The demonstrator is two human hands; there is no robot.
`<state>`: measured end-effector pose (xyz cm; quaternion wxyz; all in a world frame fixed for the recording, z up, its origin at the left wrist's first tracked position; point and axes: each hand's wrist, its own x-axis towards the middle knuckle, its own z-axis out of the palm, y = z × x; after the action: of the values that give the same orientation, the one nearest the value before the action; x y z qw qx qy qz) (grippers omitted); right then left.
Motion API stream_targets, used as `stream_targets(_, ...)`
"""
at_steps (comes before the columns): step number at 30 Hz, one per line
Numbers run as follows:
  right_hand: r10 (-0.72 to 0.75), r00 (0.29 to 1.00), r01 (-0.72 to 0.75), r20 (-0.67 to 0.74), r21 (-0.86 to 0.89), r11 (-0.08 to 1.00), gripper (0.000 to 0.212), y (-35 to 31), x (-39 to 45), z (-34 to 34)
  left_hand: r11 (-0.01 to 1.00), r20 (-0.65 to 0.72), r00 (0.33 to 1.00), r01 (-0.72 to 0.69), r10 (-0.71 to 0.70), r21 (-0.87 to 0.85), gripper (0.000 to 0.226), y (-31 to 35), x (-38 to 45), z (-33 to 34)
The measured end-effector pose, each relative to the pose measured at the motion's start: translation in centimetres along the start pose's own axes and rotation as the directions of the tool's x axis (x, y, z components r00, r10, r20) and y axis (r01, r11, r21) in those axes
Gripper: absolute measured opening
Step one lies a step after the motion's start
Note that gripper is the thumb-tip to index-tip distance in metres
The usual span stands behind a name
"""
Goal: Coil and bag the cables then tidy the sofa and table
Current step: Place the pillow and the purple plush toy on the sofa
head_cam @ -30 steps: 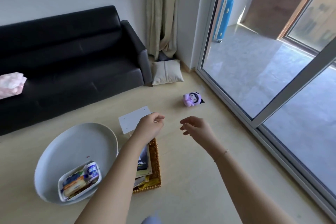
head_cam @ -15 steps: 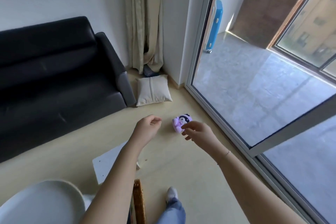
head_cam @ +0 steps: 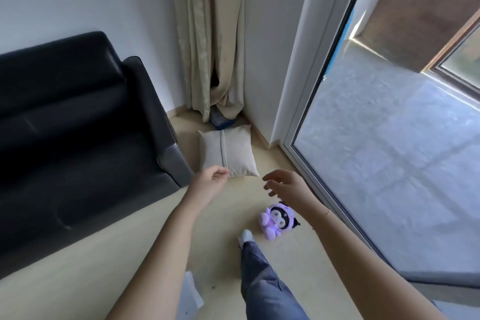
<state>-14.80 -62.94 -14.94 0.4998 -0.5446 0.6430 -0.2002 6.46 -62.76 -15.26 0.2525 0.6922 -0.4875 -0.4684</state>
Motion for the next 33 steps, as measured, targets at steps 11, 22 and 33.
stream_targets(11, 0.152, 0.988, -0.149, 0.033, -0.071, 0.986, 0.015, -2.4, 27.3, -0.4, 0.987, 0.062, 0.989, 0.127, -0.134, 0.101, 0.021, 2.7, 27.4, -2.0)
stream_targets(22, 0.408, 0.912, -0.41, -0.047, -0.055, 0.91, 0.03, 12.7, 49.1, 7.7, 0.944, 0.125, 0.958, 0.223, -0.258, 0.244, 0.025, -11.7, 51.3, 5.1)
stream_targets(33, 0.594, 0.804, -0.576, 0.017, -0.223, 0.786, 0.079, 35.1, 63.8, 19.0, 0.905, 0.217, 0.885, 0.37, -0.412, 0.207, 0.028, -30.2, 63.3, 16.5)
